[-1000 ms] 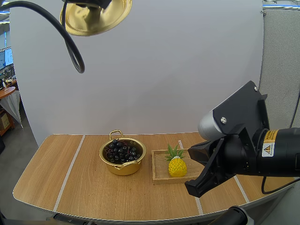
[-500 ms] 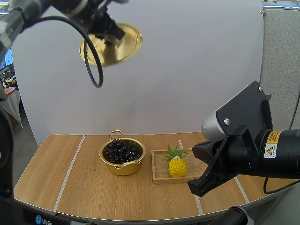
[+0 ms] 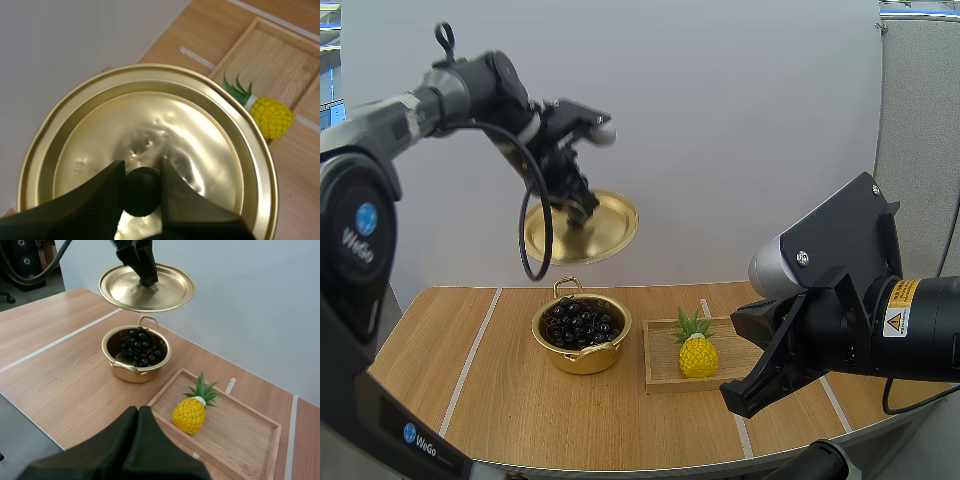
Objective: Open the pot, put the grape inside, and close it
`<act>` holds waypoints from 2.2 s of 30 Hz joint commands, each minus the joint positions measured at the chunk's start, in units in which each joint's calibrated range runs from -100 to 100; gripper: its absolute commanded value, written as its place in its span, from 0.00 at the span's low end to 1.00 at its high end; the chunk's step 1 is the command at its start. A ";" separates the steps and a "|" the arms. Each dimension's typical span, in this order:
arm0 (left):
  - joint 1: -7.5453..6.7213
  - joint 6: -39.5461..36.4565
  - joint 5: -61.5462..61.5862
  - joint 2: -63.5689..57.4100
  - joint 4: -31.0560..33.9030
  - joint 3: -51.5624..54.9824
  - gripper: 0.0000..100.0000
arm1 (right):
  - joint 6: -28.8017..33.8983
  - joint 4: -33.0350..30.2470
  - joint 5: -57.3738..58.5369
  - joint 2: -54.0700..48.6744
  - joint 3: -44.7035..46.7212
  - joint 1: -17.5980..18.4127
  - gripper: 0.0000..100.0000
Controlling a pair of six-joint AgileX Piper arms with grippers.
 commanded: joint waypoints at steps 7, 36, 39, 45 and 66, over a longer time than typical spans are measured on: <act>-0.21 4.48 -6.51 11.65 -1.46 12.05 0.00 | 0.08 -0.56 0.01 -0.38 0.28 -0.18 0.00; -0.21 12.61 -25.29 16.70 -4.10 20.31 0.00 | 0.08 -0.93 0.01 -0.38 0.28 -1.26 0.00; -0.21 12.61 -25.48 17.72 -4.12 20.31 0.00 | 0.08 -0.93 0.01 -0.38 0.28 -1.26 0.00; -0.21 12.61 -26.15 18.39 -3.34 20.31 0.00 | 0.08 -0.93 0.01 -0.38 0.28 -1.26 0.00; -0.21 11.28 -22.12 18.39 0.10 20.31 0.19 | 0.08 -0.93 0.01 -0.38 0.28 -1.25 0.00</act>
